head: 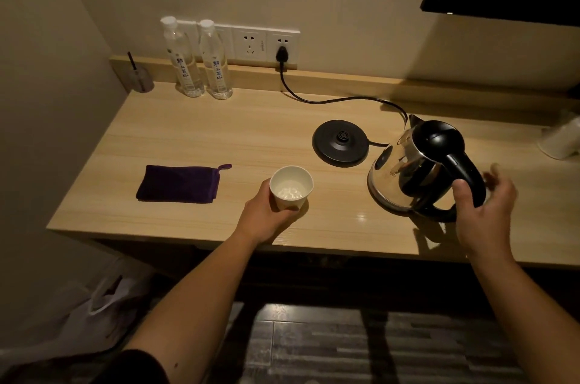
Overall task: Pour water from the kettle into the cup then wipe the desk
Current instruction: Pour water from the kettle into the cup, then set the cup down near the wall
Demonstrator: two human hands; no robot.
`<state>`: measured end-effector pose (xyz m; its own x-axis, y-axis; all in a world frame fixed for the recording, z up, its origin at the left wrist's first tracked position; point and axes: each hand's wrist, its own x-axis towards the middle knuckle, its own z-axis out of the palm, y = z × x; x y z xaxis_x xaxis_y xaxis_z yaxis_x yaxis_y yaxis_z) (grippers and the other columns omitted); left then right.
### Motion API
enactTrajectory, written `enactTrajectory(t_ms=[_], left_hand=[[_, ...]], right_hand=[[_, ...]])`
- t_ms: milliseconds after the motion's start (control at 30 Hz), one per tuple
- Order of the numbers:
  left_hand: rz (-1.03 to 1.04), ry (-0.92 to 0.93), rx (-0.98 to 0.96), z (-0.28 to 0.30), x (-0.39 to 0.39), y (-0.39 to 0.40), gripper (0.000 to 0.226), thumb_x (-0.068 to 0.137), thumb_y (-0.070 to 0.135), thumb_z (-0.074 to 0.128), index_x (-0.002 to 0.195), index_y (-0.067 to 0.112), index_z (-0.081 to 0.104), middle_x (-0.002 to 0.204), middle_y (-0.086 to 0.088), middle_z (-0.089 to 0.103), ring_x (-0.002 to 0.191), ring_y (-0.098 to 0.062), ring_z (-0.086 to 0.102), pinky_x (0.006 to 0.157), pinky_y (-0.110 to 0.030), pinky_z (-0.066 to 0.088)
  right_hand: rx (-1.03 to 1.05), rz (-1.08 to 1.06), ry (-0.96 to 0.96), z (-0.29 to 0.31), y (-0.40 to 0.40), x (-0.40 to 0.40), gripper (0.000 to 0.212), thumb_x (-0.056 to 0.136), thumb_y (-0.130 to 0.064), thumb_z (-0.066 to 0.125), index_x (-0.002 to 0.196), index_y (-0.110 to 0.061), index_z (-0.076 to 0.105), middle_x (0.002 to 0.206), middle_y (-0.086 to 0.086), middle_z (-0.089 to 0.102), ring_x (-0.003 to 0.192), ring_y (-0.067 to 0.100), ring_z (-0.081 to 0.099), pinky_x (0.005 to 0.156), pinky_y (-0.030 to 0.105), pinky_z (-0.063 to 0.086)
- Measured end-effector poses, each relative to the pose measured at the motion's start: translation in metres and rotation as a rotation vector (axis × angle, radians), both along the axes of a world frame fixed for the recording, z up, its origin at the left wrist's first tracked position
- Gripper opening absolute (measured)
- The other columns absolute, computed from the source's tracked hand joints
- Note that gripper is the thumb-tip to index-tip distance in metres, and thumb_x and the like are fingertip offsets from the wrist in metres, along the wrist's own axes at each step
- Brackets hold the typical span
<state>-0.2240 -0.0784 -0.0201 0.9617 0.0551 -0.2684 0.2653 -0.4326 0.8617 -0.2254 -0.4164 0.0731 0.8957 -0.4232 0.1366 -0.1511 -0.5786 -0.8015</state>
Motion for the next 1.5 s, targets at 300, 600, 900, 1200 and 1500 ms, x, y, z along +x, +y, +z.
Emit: enactTrajectory(t_ms=[300, 600, 900, 1200, 1500], left_hand=[[-0.033, 0.016, -0.041, 0.015, -0.007, 0.007, 0.084, 0.076, 0.036, 0.078, 0.144, 0.038, 0.03, 0.136, 0.014, 0.048, 0.123, -0.011, 0.046, 0.099, -0.033, 0.042], [-0.048, 0.001, -0.024, 0.027, 0.006, 0.013, 0.069, 0.083, 0.026, 0.071, 0.143, 0.032, 0.038, 0.137, 0.012, 0.052, 0.124, -0.008, 0.048, 0.103, -0.032, 0.041], [-0.06, -0.062, -0.046, 0.031, 0.088, 0.05, 0.061, 0.088, 0.023, 0.068, 0.142, 0.033, 0.039, 0.134, 0.013, 0.054, 0.121, -0.006, 0.049, 0.097, -0.024, 0.041], [-0.089, -0.103, -0.053, 0.013, 0.205, 0.083, 0.067, 0.083, 0.022, 0.07, 0.142, 0.032, 0.039, 0.133, 0.009, 0.056, 0.121, -0.009, 0.051, 0.1, -0.032, 0.043], [-0.057, -0.118, -0.063, 0.003, 0.257, 0.088, 0.065, 0.085, 0.017, 0.069, 0.141, 0.03, 0.039, 0.133, 0.009, 0.054, 0.121, -0.008, 0.05, 0.099, -0.03, 0.042]], right_hand=[[-0.175, 0.606, 0.168, -0.041, 0.114, -0.023, 0.054, 0.094, -0.027, 0.053, 0.144, -0.017, 0.034, 0.15, 0.003, 0.034, 0.136, 0.016, 0.031, 0.111, 0.038, 0.03], [0.241, 0.738, 0.468, -0.056, 0.177, 0.025, 0.068, 0.092, -0.015, 0.057, 0.149, -0.025, 0.021, 0.145, -0.001, 0.042, 0.129, 0.013, 0.041, 0.095, 0.025, 0.034], [0.291, 0.671, 0.381, -0.054, 0.221, 0.105, 0.059, 0.091, -0.011, 0.057, 0.142, -0.03, 0.034, 0.134, -0.005, 0.05, 0.123, 0.014, 0.047, 0.099, 0.031, 0.04], [0.353, 0.597, 0.319, -0.062, 0.256, 0.21, 0.061, 0.09, -0.006, 0.057, 0.142, -0.03, 0.036, 0.129, -0.009, 0.05, 0.119, 0.008, 0.045, 0.095, 0.025, 0.037], [0.337, 0.625, 0.305, -0.074, 0.267, 0.267, 0.066, 0.09, -0.009, 0.06, 0.144, -0.034, 0.032, 0.138, -0.008, 0.046, 0.124, 0.008, 0.04, 0.101, 0.031, 0.037]])
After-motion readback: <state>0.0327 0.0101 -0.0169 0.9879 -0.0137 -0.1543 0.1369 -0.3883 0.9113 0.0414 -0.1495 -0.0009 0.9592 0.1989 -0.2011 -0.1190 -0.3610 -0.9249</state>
